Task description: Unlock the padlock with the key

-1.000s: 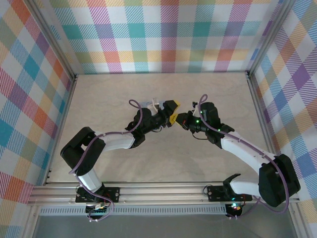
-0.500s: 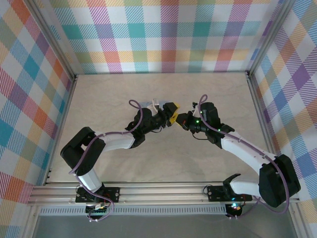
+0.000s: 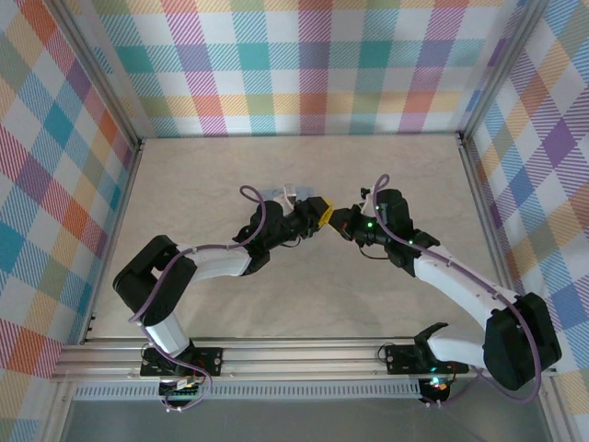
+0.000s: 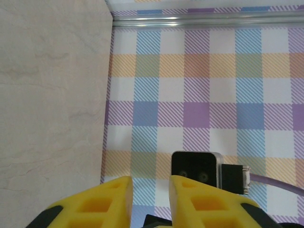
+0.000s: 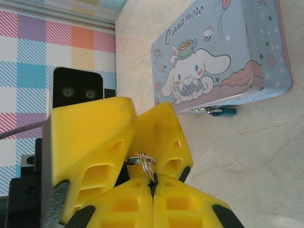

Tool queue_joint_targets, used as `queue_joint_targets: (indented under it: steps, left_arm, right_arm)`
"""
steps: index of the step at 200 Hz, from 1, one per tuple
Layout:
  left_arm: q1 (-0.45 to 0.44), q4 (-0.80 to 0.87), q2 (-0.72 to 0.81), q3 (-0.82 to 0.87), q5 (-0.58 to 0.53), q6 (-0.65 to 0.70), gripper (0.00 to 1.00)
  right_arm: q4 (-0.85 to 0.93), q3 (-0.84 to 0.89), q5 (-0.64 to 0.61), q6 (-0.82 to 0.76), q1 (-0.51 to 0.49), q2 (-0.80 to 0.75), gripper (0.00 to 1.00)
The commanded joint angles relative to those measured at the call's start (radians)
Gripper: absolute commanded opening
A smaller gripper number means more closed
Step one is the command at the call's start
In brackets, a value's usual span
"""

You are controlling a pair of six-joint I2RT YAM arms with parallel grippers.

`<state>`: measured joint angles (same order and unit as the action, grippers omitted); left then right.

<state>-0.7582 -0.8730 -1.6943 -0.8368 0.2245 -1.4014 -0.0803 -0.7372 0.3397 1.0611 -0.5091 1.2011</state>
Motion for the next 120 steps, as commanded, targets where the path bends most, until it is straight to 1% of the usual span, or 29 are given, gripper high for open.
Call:
queue_joint_targets:
  steps: [1,25,61,120]
  left_arm:
    - [-0.015,-0.051,-0.002,-0.028,0.006,0.001,0.20]
    - [-0.015,-0.050,-0.002,-0.024,0.002,0.003,0.12]
    - [-0.015,-0.035,0.005,-0.018,-0.005,0.016,0.04]
    - [-0.015,0.008,0.020,-0.018,-0.016,0.052,0.02]
  right_arm:
    - [0.066,-0.012,-0.008,-0.018,0.005,-0.009,0.00]
    - [0.071,-0.008,-0.008,-0.019,0.007,-0.014,0.00]
    - [0.087,-0.004,-0.013,-0.029,0.009,-0.032,0.00]
    - [0.105,0.010,0.013,-0.039,0.017,-0.047,0.00]
